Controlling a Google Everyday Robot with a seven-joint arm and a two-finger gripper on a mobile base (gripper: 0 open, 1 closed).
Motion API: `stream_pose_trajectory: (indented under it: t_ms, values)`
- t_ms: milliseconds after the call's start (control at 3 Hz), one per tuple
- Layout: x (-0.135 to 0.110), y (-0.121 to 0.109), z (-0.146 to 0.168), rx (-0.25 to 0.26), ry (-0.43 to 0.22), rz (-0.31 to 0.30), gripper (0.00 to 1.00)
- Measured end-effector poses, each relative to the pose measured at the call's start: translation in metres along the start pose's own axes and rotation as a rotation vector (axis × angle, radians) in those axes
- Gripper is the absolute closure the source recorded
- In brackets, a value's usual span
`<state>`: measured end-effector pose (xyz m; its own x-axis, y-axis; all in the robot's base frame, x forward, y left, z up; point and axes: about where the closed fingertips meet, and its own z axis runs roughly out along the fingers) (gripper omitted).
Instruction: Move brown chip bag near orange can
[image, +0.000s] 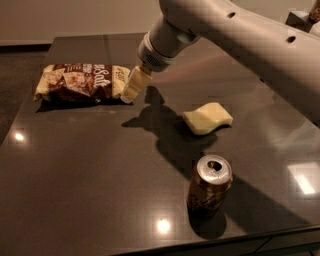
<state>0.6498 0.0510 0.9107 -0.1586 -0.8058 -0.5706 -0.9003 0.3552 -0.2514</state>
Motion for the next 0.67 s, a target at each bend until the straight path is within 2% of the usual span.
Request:
stream_pose_trajectory:
  t_ms: [667]
  values:
    - [-0.0053, 0.0019, 0.0047, 0.01, 0.007, -0.017, 0.0]
